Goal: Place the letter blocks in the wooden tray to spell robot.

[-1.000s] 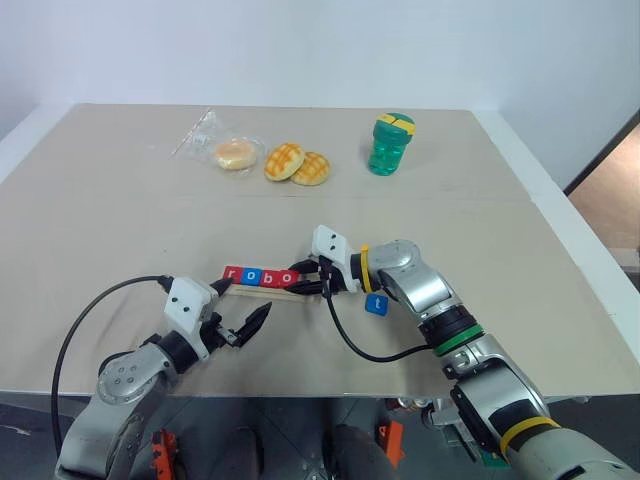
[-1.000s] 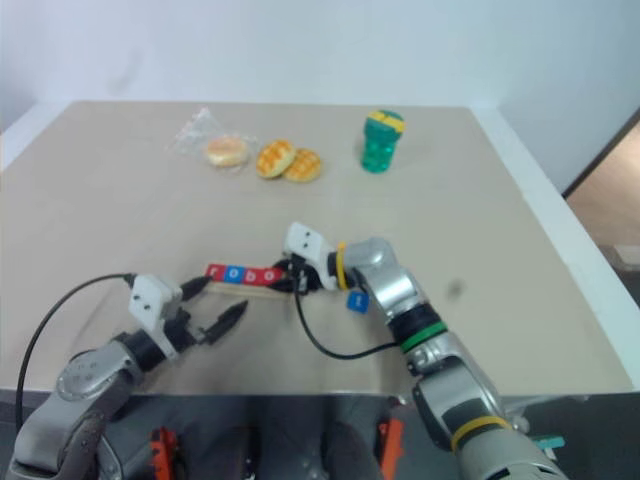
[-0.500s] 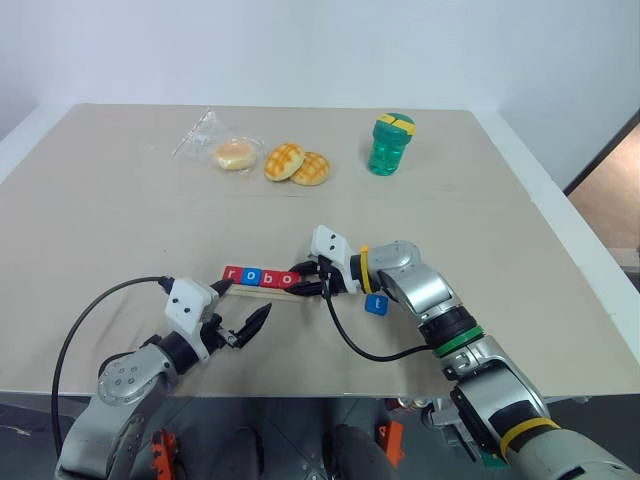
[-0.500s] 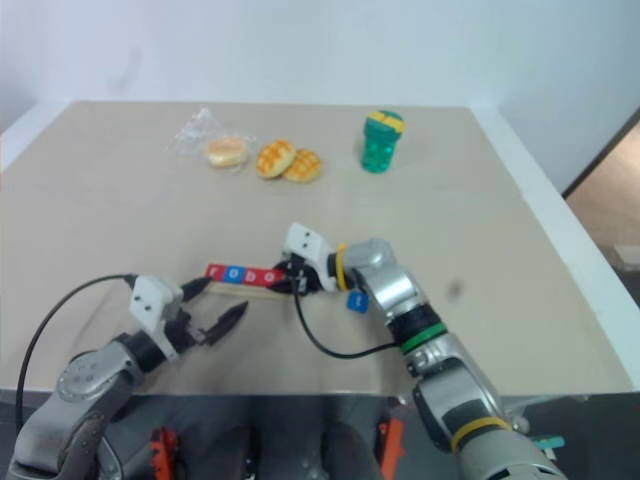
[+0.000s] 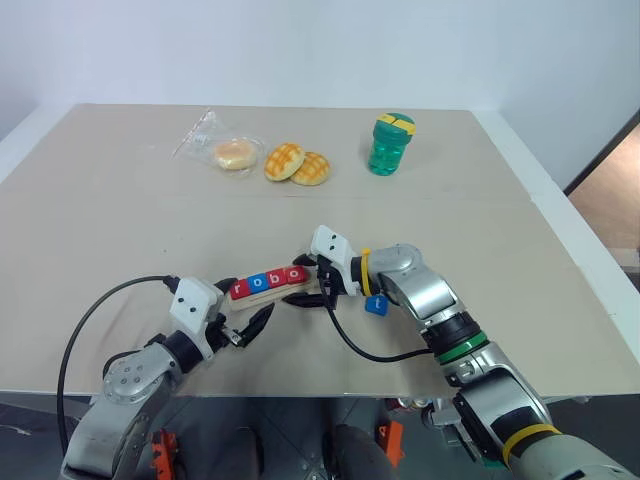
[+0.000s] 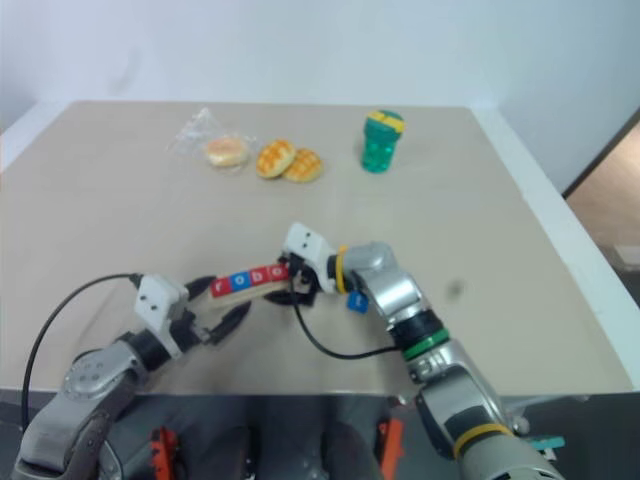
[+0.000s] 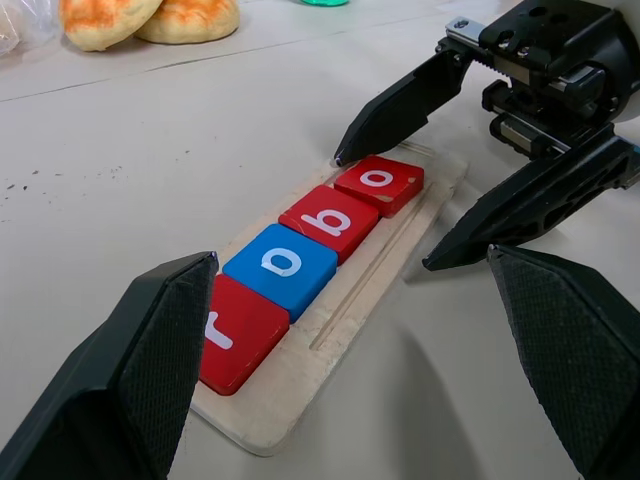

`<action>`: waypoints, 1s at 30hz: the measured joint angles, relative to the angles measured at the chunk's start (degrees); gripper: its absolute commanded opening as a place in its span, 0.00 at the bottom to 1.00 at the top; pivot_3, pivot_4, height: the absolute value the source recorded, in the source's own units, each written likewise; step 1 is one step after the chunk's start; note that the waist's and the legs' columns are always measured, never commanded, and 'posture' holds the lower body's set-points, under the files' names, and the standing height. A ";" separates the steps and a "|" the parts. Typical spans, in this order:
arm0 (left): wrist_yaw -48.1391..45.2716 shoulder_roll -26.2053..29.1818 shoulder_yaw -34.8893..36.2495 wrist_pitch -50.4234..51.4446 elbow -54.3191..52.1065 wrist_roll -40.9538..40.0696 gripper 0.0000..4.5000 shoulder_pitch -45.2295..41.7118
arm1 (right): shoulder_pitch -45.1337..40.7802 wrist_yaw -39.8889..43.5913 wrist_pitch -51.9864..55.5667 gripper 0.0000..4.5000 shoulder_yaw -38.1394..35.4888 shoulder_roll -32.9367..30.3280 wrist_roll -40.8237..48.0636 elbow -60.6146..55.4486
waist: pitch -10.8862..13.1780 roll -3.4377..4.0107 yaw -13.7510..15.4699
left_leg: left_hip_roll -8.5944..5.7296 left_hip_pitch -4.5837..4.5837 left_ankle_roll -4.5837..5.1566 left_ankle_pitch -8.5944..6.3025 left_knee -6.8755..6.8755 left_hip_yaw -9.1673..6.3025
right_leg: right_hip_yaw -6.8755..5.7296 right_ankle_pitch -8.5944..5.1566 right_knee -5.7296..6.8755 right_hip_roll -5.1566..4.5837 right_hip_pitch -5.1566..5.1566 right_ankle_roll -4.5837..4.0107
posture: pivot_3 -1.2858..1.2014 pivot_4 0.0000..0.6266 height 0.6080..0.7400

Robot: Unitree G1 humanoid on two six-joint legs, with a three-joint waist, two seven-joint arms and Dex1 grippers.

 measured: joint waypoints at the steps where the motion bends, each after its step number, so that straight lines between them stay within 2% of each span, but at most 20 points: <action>1: -0.23 0.10 -0.08 -0.12 0.02 0.20 1.00 -0.01 | 0.13 -0.40 0.65 0.99 -0.34 0.01 0.32 -0.90 | 0.00 0.00 0.00 | 0.00 0.00 0.00 0.00 0.00 0.00 | 0.00 0.00 0.00 0.00 0.00 0.00 | 0.52 0.24 1.00; 8: -3.50 1.58 -0.68 -2.85 0.86 0.79 1.00 -0.64 | 0.04 -5.44 4.97 0.99 -6.72 -0.95 3.31 -9.91 | 0.00 0.00 0.00 | -0.02 -0.02 0.00 0.00 0.00 0.00 | 0.00 -0.01 0.00 -0.02 -0.01 0.02 | 0.52 0.24 1.00; 11: -4.72 2.12 -0.88 -3.28 1.72 0.92 1.00 -1.26 | 2.70 -6.91 5.85 0.83 -7.79 -2.65 4.10 -14.39 | 0.00 0.00 0.05 | -0.03 -0.03 0.00 0.00 -0.01 -0.03 | -0.02 -0.03 0.00 -0.02 0.00 0.04 | 0.52 0.24 1.00; 12: -5.04 2.22 -0.89 -3.45 1.89 0.92 1.00 -1.35 | 4.39 -6.91 6.44 0.73 -7.79 -3.50 4.43 -16.27 | 0.00 0.00 0.07 | -0.04 -0.03 0.00 0.00 -0.03 -0.03 | -0.01 -0.05 -0.01 -0.03 0.00 0.05 | 0.52 0.24 1.00; 16: -7.19 2.73 -0.87 -3.82 2.64 0.20 1.00 -1.78 | 10.59 -6.88 9.21 0.44 -7.24 -6.35 5.54 -22.32 | 0.00 0.00 0.04 | -0.07 -0.06 0.00 0.00 -0.04 -0.01 | 0.01 -0.07 -0.01 -0.07 -0.03 0.08 | 0.52 0.24 1.00; 19: -9.31 3.99 -0.86 -3.86 2.87 -0.22 1.00 -1.90 | 12.79 -6.78 10.24 0.18 -6.78 -8.24 5.97 -24.68 | 0.00 0.00 -0.13 | -0.01 0.00 0.00 0.00 -0.02 0.03 | 0.02 -0.22 -0.01 -0.01 -0.02 0.34 | 0.52 0.24 1.00; 22: -10.93 4.33 -0.86 -3.85 2.91 -1.00 1.00 -2.25 | 13.01 -7.25 11.07 0.01 -6.74 -8.75 6.42 -25.53 | 0.00 0.00 -0.11 | 0.01 0.01 0.08 0.06 -0.02 -0.03 | -0.02 -0.18 0.00 0.02 0.00 0.31 | 0.52 0.24 1.00; 25: -13.21 5.39 -0.92 -3.47 2.89 -2.38 1.00 -2.57 | 14.23 -8.81 11.91 0.01 -8.70 -10.13 7.06 -26.81 | 0.00 0.00 -0.06 | -0.02 0.00 0.08 0.07 -0.02 -0.04 | -0.03 -0.19 0.00 0.00 0.01 0.32 | 0.52 0.24 1.00; 28: -14.48 6.55 -0.98 -2.55 2.85 -2.61 1.00 -2.48 | 17.15 -8.74 12.61 0.01 -12.44 -14.05 8.78 -28.60 | 0.00 0.00 0.11 | -0.11 -0.05 0.08 0.07 -0.03 -0.02 | -0.02 -0.26 0.00 -0.13 0.00 0.43 | 0.52 0.24 1.00; 30: -14.78 6.57 -1.23 -2.44 2.72 -2.75 1.00 -2.44 | 18.76 -7.45 14.52 0.13 -14.56 -17.27 10.91 -29.85 | 0.00 0.00 0.08 | -0.15 -0.06 0.08 0.06 -0.03 0.05 | 0.03 -0.27 -0.01 -0.19 0.00 0.47 | 0.52 0.24 1.00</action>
